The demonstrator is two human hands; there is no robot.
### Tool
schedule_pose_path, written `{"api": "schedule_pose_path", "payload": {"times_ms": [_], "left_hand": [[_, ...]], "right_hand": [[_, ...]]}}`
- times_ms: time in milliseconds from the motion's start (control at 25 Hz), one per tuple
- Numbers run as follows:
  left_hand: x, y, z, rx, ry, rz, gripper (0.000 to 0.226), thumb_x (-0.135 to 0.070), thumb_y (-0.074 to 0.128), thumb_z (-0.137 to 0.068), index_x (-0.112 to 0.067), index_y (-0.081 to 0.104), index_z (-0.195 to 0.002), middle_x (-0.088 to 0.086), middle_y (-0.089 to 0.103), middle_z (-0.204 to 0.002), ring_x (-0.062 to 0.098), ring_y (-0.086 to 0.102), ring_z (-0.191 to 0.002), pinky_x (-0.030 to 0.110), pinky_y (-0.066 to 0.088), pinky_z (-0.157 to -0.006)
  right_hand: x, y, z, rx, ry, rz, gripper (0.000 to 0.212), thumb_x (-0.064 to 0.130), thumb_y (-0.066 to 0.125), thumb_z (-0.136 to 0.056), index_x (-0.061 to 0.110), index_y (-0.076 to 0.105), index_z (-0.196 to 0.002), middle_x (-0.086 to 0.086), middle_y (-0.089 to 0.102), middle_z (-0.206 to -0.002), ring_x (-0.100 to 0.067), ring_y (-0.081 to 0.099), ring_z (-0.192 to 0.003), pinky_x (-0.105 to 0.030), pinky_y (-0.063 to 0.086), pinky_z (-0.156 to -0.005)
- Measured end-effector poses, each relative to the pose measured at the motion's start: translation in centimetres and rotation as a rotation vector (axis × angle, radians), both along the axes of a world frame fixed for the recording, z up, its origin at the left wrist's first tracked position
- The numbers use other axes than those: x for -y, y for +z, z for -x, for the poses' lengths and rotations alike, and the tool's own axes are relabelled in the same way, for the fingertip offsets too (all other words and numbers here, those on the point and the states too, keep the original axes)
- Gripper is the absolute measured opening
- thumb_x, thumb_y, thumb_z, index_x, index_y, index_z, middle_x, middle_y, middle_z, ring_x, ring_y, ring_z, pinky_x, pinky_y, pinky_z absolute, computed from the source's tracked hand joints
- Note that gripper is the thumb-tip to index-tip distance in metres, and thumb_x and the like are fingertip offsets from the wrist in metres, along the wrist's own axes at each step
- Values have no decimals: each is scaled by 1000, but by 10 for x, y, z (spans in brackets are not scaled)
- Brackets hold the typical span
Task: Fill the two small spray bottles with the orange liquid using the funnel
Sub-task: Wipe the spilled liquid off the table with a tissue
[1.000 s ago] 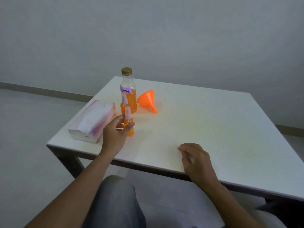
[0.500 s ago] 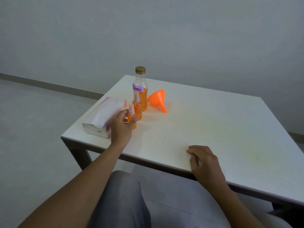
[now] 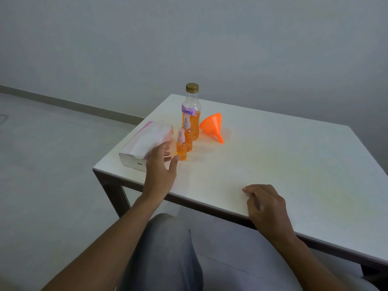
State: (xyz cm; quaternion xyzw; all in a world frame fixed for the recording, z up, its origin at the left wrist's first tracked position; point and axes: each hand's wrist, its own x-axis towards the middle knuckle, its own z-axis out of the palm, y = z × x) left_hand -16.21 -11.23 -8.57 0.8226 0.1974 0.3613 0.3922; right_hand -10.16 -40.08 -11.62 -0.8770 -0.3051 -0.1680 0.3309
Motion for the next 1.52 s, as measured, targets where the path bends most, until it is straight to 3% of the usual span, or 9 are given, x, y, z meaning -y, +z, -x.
{"api": "schedule_pose_path", "payload": {"times_ms": [200,520,840,1000,1080,1240,1320,1440,1520], "left_hand": [[-25,21,42,104,114,-306,26,-18,64,-92,-13,62,-118,6,60,-122,15,56,-109,31,54,-91],[-82,27,49,-305,155,-484,53,-57,68,-81,-18,67,-116,3,67,-121,22,59,-109,38,51,-90],[-101,26,52,-189,163,-483,38,-41,62,-88,-10,74,-106,8,74,-109,26,69,-95,36,53,-82],[-112,32,51,-70,99,-642,32,-32,65,-86,-6,75,-101,10,75,-105,27,71,-91,35,49,-88],[-119,38,52,-28,17,-758,34,-32,62,-90,-5,75,-104,10,75,-107,28,72,-95,36,48,-93],[-127,56,63,75,-65,-856,32,-25,61,-91,0,74,-107,14,74,-107,30,72,-96,34,49,-94],[-124,65,69,107,-42,-828,31,-22,59,-92,0,72,-109,15,74,-107,31,71,-95,32,49,-91],[-108,75,70,149,-46,-758,27,-17,60,-93,0,70,-112,14,73,-110,26,69,-97,29,51,-86],[-86,79,62,189,-110,-695,27,-13,62,-92,-2,69,-115,9,71,-113,16,64,-101,22,50,-86]], "right_hand": [[-76,19,24,-38,188,-29,22,-2,71,-87,13,76,-103,-2,75,-108,-17,68,-100,-26,56,-92],[-205,65,20,-70,416,16,28,7,62,-93,14,70,-120,-2,71,-120,-17,60,-113,-27,47,-101],[-259,83,-20,-115,437,135,38,8,61,-97,14,62,-134,-5,57,-142,-25,45,-135,-39,39,-115],[-275,91,-27,-39,449,150,61,9,68,-93,21,47,-149,-7,40,-158,-29,34,-144,-43,34,-115],[-281,98,-29,-25,499,138,57,6,69,-91,20,53,-144,-8,38,-159,-29,32,-146,-43,30,-119],[-277,113,-30,102,545,91,14,6,80,-83,7,77,-96,-15,67,-130,-33,56,-126,-46,51,-100],[-267,121,-26,222,567,107,15,13,85,-78,4,75,-83,-16,74,-108,-34,64,-106,-45,53,-87],[-233,133,-12,289,616,119,19,22,78,-86,5,70,-83,-10,73,-83,-27,61,-74,-38,49,-69],[-200,133,-2,185,588,127,16,24,71,-94,9,70,-96,-7,73,-87,-23,59,-69,-32,45,-61]]}}
